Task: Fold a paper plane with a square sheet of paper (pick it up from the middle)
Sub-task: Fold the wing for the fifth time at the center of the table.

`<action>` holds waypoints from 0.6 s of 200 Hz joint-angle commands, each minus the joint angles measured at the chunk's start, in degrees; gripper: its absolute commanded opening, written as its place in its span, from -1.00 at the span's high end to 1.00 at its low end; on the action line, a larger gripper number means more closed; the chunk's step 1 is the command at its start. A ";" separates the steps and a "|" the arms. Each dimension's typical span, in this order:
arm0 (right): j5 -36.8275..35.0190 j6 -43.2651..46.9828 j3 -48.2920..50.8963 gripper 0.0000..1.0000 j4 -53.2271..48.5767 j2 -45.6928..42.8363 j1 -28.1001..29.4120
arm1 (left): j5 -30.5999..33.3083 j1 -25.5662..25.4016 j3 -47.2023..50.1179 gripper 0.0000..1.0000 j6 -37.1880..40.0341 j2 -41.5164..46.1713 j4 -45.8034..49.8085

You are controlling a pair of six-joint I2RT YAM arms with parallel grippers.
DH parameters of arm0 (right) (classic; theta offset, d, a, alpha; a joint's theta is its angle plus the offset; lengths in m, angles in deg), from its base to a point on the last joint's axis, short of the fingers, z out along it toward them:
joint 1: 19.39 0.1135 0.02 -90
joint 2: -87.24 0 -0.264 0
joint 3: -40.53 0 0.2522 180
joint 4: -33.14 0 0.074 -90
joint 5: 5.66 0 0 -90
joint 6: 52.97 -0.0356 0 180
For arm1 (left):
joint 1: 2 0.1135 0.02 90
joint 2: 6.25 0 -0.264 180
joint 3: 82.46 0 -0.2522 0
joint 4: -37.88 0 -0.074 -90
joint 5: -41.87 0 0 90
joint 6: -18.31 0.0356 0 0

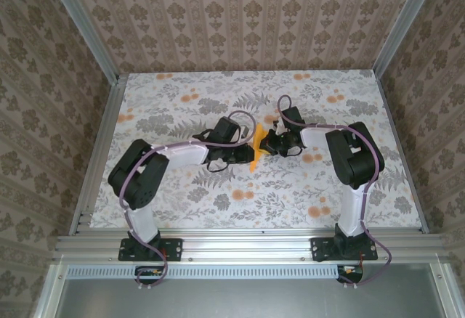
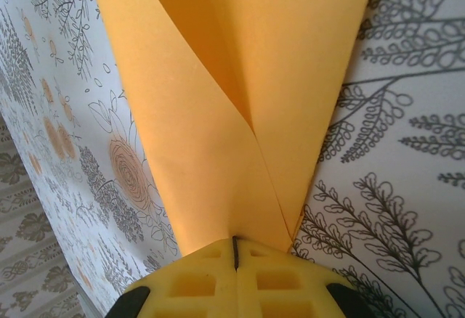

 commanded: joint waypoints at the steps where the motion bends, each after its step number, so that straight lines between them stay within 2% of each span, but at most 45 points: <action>1: -11.06 -1.03 3.92 0.95 -7.18 6.35 0.06 | -1.21 0.07 -1.72 0.58 -1.76 -2.58 -1.32; 52: -6.80 -3.65 5.62 0.93 -3.50 4.07 0.71 | 1.02 0.20 -0.04 0.61 -2.77 -2.11 -0.97; 92: -4.67 -5.36 5.63 0.85 -2.00 1.57 0.95 | 6.48 0.29 4.40 0.44 -0.73 2.90 1.78; 120: -1.65 -4.50 4.57 0.70 -0.42 -1.36 0.98 | 5.72 -0.02 7.67 0.31 0.07 4.52 0.95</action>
